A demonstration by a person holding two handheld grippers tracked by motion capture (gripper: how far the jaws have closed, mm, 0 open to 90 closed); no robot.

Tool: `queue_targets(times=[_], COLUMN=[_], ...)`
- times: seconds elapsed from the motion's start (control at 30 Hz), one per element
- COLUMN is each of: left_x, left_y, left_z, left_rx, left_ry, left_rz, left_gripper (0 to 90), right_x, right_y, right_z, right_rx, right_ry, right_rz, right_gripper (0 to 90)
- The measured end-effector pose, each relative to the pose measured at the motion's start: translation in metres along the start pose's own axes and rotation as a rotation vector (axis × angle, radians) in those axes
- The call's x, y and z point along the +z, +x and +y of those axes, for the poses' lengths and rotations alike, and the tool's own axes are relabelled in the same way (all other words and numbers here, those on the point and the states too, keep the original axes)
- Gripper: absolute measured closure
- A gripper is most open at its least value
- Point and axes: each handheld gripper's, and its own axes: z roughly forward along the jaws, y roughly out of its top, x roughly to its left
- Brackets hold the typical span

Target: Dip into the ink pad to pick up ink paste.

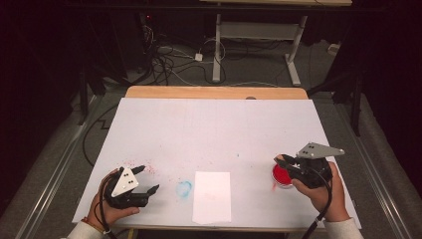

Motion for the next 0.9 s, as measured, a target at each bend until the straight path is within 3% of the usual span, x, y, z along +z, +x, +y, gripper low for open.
queue_targets(times=[0.37,0.43,0.9], left_x=[0.001,0.001,0.001], left_y=[0.0,0.0,-0.001], left_z=[0.0,0.0,0.0], left_rx=[-0.003,-0.002,-0.01], left_ry=[0.003,0.002,0.009], left_rz=[-0.001,-0.001,-0.007], left_gripper=[23.0,23.0,23.0], right_x=[0.001,0.001,0.007], right_y=[0.013,0.015,0.034], right_z=[0.007,0.01,0.019], right_rx=[-0.029,-0.02,-0.065], right_ry=[-0.026,-0.044,-0.046], right_rz=[0.043,0.079,0.126], right_gripper=[76.1,76.1,76.1])
